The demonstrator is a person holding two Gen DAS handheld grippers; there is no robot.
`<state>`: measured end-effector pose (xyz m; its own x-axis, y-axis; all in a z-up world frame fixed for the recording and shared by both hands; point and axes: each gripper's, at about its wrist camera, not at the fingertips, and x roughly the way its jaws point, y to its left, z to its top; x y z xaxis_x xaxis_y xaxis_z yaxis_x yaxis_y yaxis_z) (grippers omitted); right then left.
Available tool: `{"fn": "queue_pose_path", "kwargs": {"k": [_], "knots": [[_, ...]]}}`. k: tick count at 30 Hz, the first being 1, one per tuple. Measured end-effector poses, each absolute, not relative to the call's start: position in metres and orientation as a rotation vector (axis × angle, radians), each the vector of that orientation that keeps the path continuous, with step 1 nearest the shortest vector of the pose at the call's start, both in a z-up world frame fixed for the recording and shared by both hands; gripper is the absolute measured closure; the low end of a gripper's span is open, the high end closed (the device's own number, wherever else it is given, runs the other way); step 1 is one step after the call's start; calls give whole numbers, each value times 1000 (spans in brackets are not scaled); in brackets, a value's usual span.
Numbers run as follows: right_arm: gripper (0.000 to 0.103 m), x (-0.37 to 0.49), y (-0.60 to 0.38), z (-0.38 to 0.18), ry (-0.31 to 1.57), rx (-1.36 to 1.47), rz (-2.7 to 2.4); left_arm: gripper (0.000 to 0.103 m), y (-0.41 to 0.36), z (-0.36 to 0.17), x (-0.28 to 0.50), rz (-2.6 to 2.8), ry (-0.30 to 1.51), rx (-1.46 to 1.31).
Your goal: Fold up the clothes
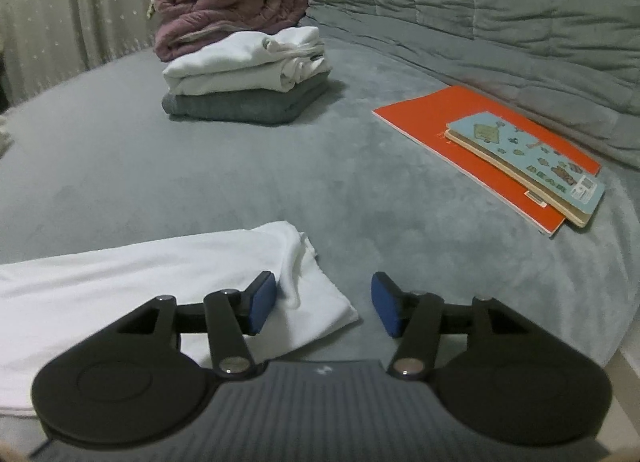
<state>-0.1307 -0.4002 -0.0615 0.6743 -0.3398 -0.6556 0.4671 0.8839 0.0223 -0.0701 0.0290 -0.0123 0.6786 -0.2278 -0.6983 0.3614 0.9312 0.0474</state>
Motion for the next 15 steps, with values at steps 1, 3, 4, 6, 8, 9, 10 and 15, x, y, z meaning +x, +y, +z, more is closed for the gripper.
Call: {"fn": "queue_pose_path", "kwargs": {"k": [1,3,4,6,8,9,10,15], "knots": [[45,-130,-400,-61,699,204,-462,8,31,-12,-70,-331,764,183],[45,-127,-400,-59,707,223,-472,4,35,-12,-71,-330,781,177],[44,-126,-400,-59,710,233,-477,3,36,-12,-71,-332,792,178],[44,-124,-400,-57,717,252,-486,2,39,-12,-73,-337,806,187],[44,-125,-400,-56,714,295,-474,2,42,-13,-76,-345,805,202],[44,-125,-400,-55,712,316,-468,1,45,-14,-77,-342,806,210],[44,-125,-400,-54,711,331,-464,1,47,-14,-78,-339,808,217],[46,-122,-393,-55,721,321,-465,1,62,-12,-77,-319,814,173]]}}
